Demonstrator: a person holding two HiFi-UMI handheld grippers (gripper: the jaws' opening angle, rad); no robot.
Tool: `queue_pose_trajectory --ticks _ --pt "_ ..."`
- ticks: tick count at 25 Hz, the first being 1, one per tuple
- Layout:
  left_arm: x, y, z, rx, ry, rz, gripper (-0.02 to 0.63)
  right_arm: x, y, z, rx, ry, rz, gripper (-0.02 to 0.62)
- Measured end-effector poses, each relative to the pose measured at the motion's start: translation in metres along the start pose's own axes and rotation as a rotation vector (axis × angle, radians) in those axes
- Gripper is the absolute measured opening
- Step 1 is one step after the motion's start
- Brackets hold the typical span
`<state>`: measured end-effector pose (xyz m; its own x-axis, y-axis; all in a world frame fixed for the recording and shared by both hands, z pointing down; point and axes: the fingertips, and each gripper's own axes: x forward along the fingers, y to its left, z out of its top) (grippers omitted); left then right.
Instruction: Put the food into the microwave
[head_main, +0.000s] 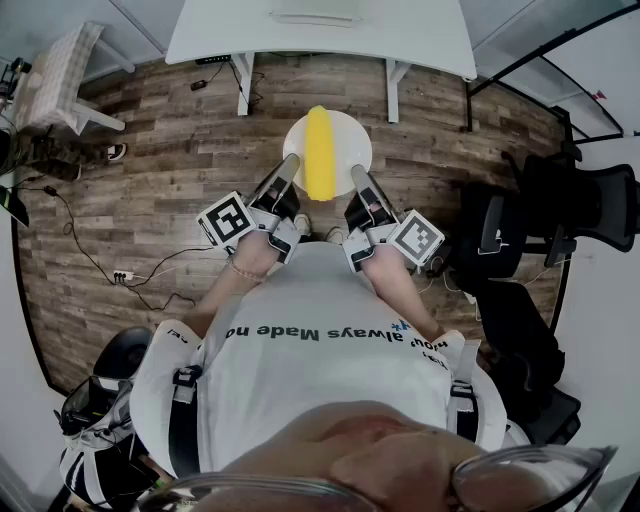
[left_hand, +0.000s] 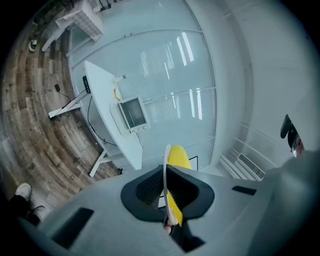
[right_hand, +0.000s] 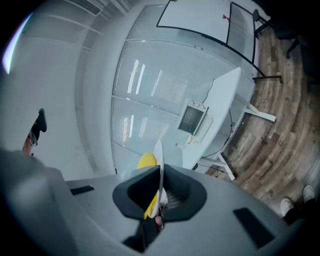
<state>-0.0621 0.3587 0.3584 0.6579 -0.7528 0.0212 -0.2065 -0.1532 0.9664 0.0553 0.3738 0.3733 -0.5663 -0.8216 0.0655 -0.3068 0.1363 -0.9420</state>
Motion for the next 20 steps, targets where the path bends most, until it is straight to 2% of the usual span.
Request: queue_pose_trajectory --ticks 6,12,20 --pt "-0.006 0.016 0.009 0.062 0.015 0.033 0.018 0.005 0.001 -0.001 -0.012 0.0 -0.001 0.022" --pt "-0.008 0.022 0.023 0.027 0.015 0.014 0.018 0.019 -0.001 -0.009 0.025 -0.034 -0.02 0.023" --pt "-0.014 0.033 0.04 -0.002 0.028 0.002 0.018 0.037 -0.001 -0.023 0.012 -0.034 -0.029 0.023"
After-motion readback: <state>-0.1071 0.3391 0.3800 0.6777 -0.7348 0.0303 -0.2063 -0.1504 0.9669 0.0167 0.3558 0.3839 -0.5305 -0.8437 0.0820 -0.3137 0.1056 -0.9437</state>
